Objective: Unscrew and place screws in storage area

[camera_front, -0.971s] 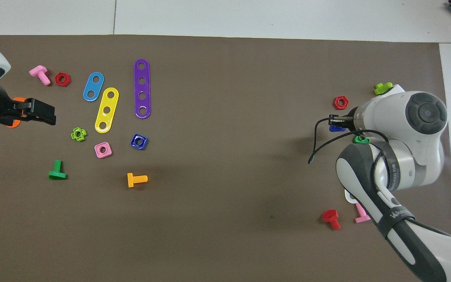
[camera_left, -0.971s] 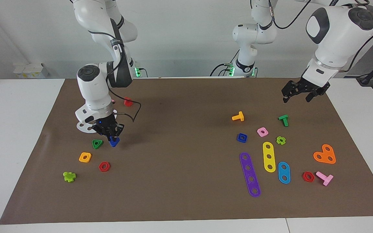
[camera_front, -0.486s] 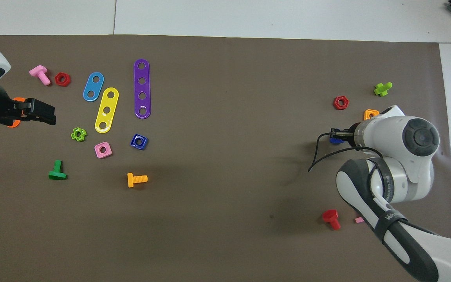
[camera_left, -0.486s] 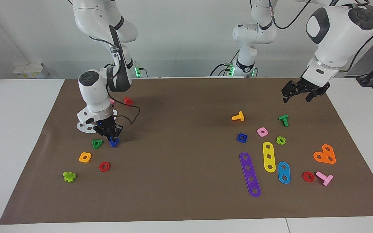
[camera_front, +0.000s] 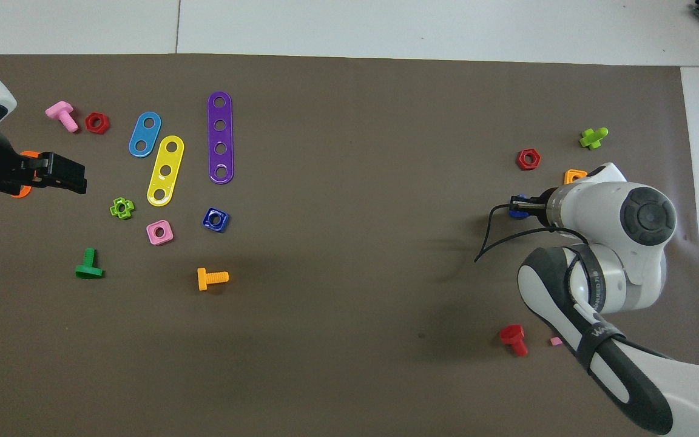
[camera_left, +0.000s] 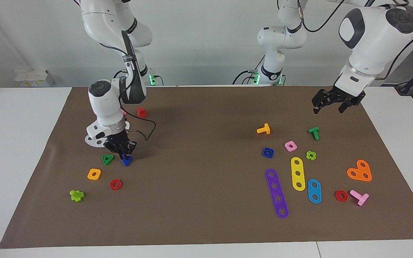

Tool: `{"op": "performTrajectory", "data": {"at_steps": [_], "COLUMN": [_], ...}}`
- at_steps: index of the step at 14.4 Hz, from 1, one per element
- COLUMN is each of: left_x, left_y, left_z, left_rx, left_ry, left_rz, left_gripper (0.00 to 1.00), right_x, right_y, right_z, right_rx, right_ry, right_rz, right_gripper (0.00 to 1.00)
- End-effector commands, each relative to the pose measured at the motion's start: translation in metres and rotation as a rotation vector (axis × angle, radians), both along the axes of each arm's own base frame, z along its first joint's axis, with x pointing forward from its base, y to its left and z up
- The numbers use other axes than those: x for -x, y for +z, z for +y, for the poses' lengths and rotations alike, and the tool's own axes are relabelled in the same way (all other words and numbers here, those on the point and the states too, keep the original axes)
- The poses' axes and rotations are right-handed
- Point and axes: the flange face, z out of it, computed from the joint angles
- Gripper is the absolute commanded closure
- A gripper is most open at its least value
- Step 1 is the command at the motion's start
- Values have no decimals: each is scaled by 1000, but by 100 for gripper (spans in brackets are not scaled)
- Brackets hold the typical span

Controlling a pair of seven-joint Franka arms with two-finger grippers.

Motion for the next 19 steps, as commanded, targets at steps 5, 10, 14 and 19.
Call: {"op": "performTrajectory", "data": {"at_steps": [5, 10, 14, 19], "left_x": [9, 9, 9, 9], "left_y": [2, 2, 2, 2], "left_z": [4, 4, 4, 4], "left_rx": [-13, -13, -13, -13], "left_ry": [-6, -6, -6, -6], "left_rz": [0, 0, 0, 0], "left_gripper": [0, 0, 0, 0], "right_x": [-19, 4, 20, 26], "right_y": [166, 303, 336, 320], "right_z": [-4, -38, -55, -48], "right_rx": [-11, -2, -5, -4], "right_ry": [-19, -72, -100, -29], "right_rz": [59, 149, 162, 201], "right_gripper": [0, 0, 0, 0]}}
